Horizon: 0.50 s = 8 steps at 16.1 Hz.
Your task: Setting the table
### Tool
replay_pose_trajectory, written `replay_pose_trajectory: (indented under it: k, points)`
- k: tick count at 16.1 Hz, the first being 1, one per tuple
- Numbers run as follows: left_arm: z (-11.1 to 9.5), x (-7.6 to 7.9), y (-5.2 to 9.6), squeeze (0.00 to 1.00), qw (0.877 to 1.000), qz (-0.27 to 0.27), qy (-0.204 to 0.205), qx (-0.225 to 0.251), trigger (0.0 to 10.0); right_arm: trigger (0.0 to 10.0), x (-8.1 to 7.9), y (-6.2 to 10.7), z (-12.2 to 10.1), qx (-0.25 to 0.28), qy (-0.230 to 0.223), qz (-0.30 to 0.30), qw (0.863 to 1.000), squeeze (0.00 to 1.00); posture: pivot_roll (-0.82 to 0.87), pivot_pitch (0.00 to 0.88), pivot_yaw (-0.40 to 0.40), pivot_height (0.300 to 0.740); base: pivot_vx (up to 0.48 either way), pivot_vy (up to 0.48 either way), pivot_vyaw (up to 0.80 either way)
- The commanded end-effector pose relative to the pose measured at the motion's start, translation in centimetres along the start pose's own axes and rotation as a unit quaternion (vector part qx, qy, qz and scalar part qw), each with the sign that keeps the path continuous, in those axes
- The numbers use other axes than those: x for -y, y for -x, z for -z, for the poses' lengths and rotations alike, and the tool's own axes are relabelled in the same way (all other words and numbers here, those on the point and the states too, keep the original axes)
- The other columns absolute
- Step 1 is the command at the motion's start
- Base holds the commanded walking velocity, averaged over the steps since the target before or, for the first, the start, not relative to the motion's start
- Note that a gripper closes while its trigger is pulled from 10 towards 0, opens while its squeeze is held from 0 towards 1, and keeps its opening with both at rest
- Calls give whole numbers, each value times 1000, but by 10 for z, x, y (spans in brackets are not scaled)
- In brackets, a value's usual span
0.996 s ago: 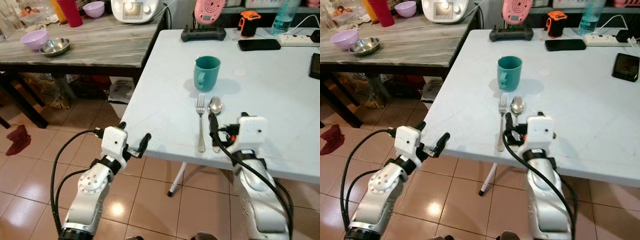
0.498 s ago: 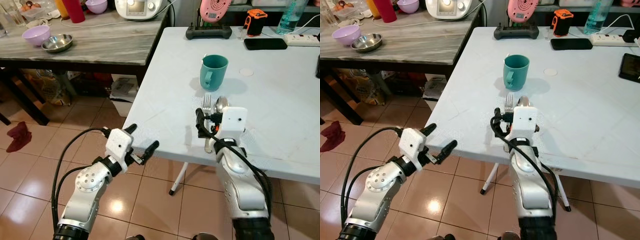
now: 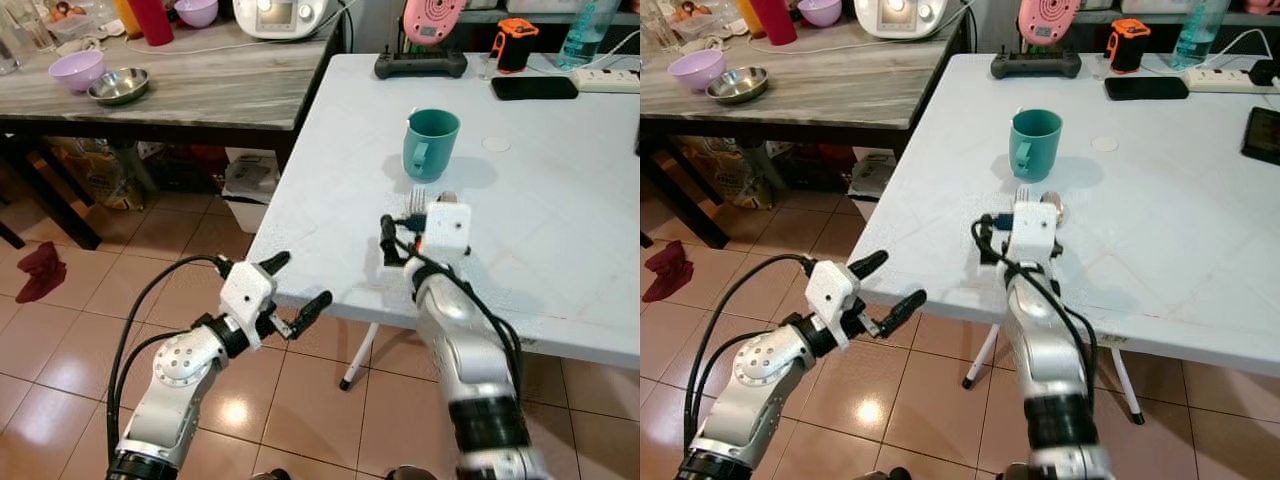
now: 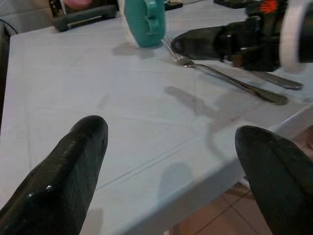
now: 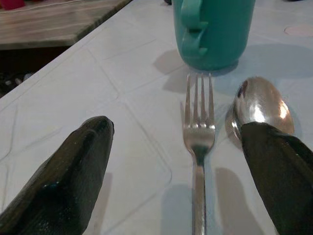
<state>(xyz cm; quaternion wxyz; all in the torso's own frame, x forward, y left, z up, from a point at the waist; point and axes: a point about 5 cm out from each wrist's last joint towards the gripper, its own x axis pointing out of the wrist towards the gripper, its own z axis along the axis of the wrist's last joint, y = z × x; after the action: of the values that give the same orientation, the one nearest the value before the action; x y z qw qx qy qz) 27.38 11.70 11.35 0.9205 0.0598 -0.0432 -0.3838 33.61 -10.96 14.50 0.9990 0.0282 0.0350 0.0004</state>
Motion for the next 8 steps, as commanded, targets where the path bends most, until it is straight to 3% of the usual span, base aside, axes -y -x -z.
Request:
replay_pose_trajectory:
  k: [1, 5, 6, 7, 8]
  points:
    - [-2, 1, 2, 0, 1000, 11, -11, 1, 10000, 10000, -2, -3, 5, -21, 0, 6, 1000, 0, -178, 139, 110, 740, 0, 0, 0]
    - [-4, 2, 1, 0, 1000, 14, -12, 4, 10000, 9647, 0, -9, 12, -48, -8, 10, 999, 0, -176, 140, 104, 740, 0, 0, 0]
    - [-4, 4, 1, 0, 1000, 20, -10, 7, 10000, 1255, 1, -10, 17, -59, -11, 11, 998, 0, -175, 139, 103, 740, 0, 0, 0]
    - [-5, 4, 1, 0, 1000, 24, -10, 9, 10000, 0, 1, -10, 19, -66, -11, 12, 998, 0, -175, 139, 103, 740, 0, 0, 0]
    - [-6, 6, 1, 0, 999, 30, -8, 12, 10000, 0, 2, -10, 21, -70, -9, 12, 997, 0, -176, 140, 102, 740, 0, 0, 0]
